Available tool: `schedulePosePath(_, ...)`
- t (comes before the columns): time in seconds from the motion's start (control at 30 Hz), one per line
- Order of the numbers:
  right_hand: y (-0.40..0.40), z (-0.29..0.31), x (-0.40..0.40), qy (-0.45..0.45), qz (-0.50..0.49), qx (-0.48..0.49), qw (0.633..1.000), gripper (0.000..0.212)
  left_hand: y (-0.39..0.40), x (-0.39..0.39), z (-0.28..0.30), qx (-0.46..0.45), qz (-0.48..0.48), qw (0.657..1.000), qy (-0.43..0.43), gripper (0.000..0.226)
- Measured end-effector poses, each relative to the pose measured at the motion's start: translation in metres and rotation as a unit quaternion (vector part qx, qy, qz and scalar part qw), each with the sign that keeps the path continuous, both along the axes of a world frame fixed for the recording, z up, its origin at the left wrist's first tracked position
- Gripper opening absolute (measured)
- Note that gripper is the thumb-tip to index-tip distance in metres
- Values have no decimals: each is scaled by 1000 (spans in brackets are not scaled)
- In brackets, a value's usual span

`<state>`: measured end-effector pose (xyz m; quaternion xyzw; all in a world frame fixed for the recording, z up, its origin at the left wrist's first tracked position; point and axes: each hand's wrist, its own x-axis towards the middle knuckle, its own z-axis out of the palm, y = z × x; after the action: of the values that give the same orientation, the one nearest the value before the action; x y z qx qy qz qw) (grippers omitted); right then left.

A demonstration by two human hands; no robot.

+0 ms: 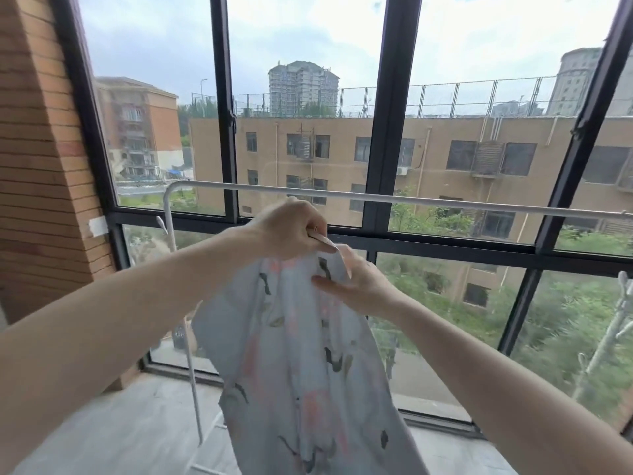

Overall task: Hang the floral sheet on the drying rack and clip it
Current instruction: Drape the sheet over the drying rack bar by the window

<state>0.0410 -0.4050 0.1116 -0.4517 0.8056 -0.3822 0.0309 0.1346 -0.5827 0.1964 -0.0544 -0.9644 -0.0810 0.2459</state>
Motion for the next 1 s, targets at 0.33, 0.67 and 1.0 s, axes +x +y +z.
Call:
schedulePosePath(0.33,14,-10,-37,-120,-64,-149,980,42,-68,40,-44,-15,227,956,-184,43)
schedulePosePath(0.67,26,0,-60,-87,-53,-104,989,47,-74,54,-18,229,211,950,-36,35)
schedulePosePath(1.0,3,-3,-80,-75,-18,-101,992,52,-63,37,-24,280,231,930,-54,21)
